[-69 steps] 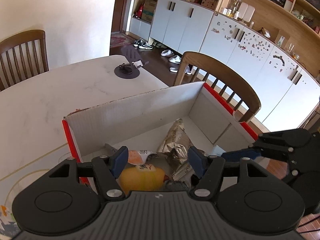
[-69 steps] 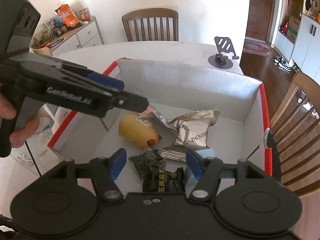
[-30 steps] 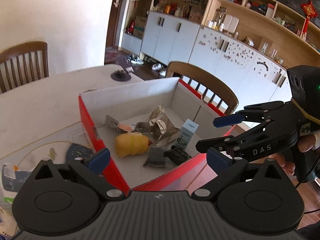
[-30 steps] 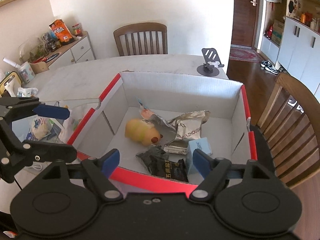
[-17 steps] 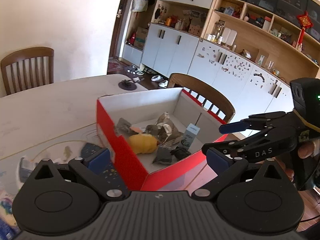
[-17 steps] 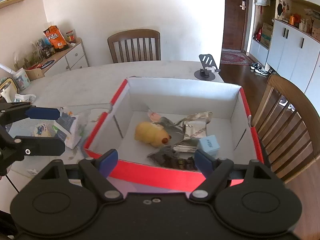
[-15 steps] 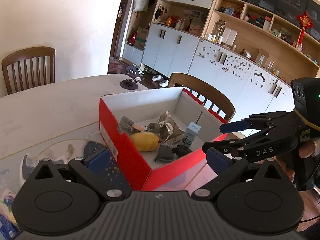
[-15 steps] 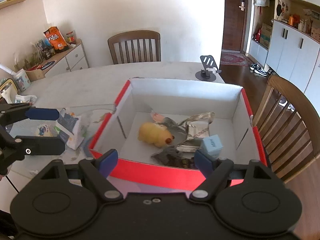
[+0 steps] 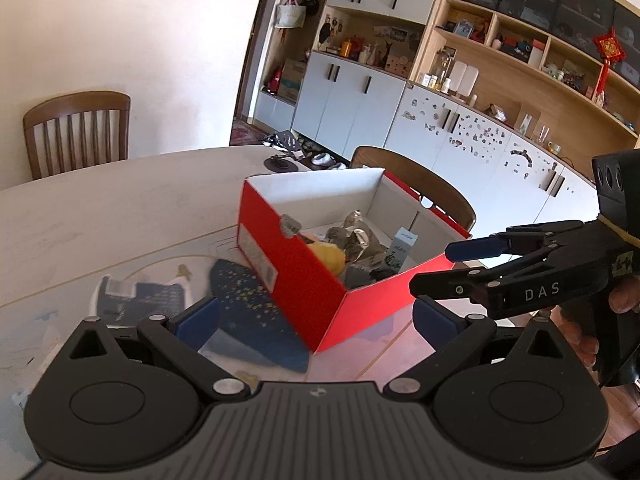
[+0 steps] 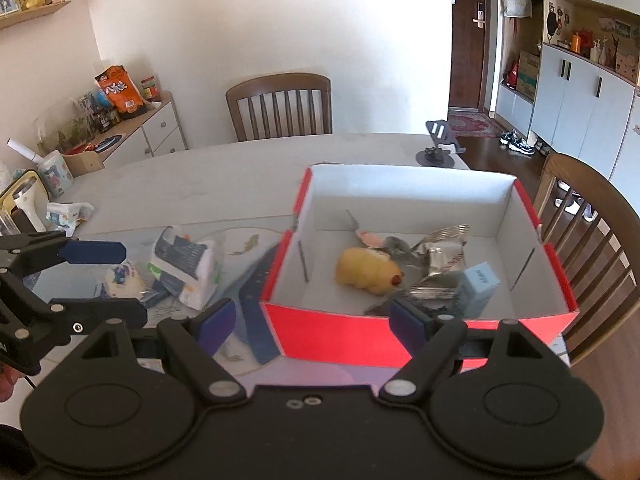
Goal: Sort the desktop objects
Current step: 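Lift both open tools out of the shoebox and back toward the table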
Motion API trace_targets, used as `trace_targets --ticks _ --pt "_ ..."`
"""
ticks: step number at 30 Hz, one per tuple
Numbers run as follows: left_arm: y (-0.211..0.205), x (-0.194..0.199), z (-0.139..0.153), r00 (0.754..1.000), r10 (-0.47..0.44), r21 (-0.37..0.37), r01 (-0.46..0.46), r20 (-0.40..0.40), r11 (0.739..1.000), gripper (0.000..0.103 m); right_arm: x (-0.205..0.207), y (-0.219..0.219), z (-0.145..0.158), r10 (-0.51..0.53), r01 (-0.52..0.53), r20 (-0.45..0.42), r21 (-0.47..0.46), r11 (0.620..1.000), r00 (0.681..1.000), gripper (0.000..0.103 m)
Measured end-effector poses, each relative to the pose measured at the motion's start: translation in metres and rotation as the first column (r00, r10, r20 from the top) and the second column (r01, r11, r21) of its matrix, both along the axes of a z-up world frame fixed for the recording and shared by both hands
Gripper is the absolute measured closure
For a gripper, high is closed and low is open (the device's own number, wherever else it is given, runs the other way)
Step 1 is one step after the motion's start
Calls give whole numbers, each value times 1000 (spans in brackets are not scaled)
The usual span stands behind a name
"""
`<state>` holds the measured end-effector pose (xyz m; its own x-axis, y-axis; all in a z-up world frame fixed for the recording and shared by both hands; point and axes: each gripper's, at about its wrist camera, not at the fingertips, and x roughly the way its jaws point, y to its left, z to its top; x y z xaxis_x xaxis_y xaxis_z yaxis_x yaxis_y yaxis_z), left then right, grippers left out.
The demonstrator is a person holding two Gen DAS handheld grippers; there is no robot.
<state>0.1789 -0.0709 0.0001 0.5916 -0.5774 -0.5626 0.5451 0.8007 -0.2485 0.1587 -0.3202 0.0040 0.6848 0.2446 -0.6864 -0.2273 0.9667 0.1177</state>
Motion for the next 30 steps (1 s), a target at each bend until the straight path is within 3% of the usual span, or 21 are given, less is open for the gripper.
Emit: trace_targets --ticks 15,30 --pt "80 -19 -10 993 113 17 -114 12 993 0 -4 72 -5 61 -61 10 2 998 998 19" --pt "146 -16 -45 953 302 99 -299 -11 949 1 13 144 -12 173 -173 2 -11 985 985 21"
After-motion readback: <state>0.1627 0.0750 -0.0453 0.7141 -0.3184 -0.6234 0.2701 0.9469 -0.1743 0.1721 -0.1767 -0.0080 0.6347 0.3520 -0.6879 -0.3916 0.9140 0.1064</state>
